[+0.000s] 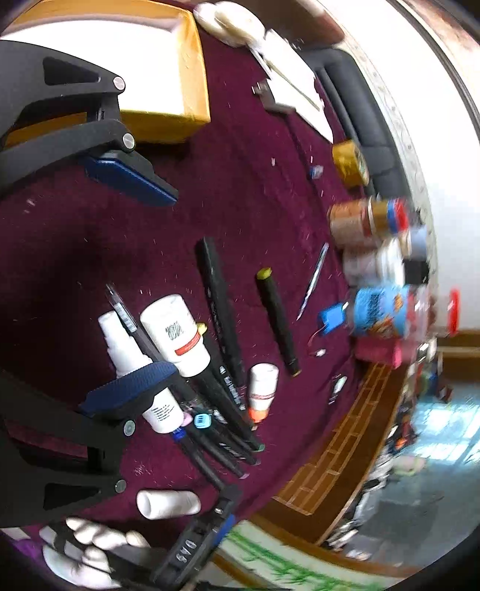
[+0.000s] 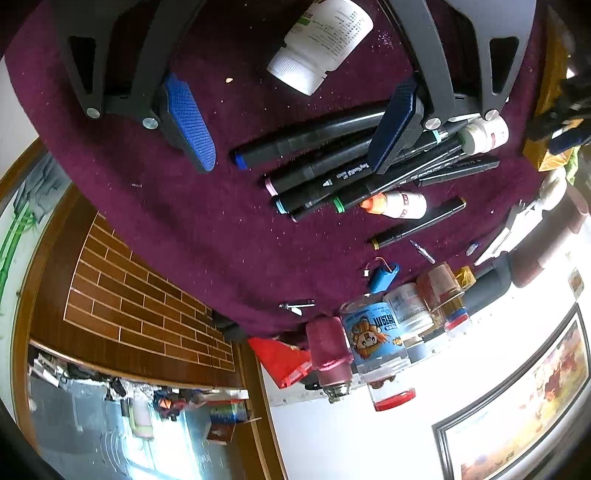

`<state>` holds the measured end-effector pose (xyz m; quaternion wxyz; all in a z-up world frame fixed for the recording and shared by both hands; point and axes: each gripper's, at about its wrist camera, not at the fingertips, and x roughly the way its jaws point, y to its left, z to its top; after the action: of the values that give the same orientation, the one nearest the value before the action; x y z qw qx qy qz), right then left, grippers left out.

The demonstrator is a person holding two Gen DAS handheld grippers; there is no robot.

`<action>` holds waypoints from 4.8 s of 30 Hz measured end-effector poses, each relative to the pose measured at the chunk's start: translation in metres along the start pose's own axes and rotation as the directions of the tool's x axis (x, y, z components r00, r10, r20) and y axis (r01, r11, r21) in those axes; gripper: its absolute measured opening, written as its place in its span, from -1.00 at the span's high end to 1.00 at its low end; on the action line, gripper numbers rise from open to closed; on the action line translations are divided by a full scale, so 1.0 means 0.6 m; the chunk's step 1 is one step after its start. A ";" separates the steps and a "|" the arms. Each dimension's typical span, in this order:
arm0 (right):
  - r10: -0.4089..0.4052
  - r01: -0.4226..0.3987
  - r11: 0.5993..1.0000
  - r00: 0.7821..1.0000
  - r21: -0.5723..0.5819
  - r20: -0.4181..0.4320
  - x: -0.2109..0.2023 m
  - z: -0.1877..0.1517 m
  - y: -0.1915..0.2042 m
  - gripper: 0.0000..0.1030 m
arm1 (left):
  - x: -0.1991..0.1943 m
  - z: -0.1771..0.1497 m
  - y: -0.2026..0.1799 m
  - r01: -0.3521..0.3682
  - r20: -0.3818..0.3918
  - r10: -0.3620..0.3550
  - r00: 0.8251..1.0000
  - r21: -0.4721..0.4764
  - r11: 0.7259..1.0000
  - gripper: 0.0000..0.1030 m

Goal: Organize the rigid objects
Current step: 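Close the left gripper around the red-label white pill bottle and lift, then carry the pill bottle into the yellow-rimmed box with left gripper while right grasps white spray bottle, then lower the white spray bottle into the box and open the right gripper, then grasp the clear ballpoint pen with left gripper while right reaches for green-label pill bottle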

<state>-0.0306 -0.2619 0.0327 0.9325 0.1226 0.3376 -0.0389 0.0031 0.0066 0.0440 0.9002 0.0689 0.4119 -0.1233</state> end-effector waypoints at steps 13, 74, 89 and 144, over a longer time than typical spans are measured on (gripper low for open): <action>0.026 -0.025 0.999 0.999 0.030 -0.032 0.009 -0.001 -0.006 -0.57 | 0.075 0.011 -0.073 0.091 -0.128 -0.058 0.990 0.271 0.958 0.33; 0.348 -0.371 0.929 0.858 0.014 -0.377 -0.038 -0.040 0.206 0.41 | -0.208 -0.196 0.231 0.255 0.240 -0.157 0.958 -0.463 0.849 0.39; 0.480 -0.614 0.786 0.679 -0.071 -0.556 0.019 -0.041 0.516 0.41 | -0.045 -0.117 0.357 0.193 0.115 -0.154 0.981 -0.587 0.786 0.39; 0.341 -0.307 0.918 0.934 0.251 -0.105 0.034 0.065 -0.040 0.13 | -0.062 -0.069 0.032 0.105 -0.009 -0.110 0.994 -0.245 0.964 -0.33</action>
<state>0.0057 -0.2952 0.0436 0.8781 0.2866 0.3732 0.0865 -0.0451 0.0403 0.0458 0.8891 -0.0634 0.4372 -0.1195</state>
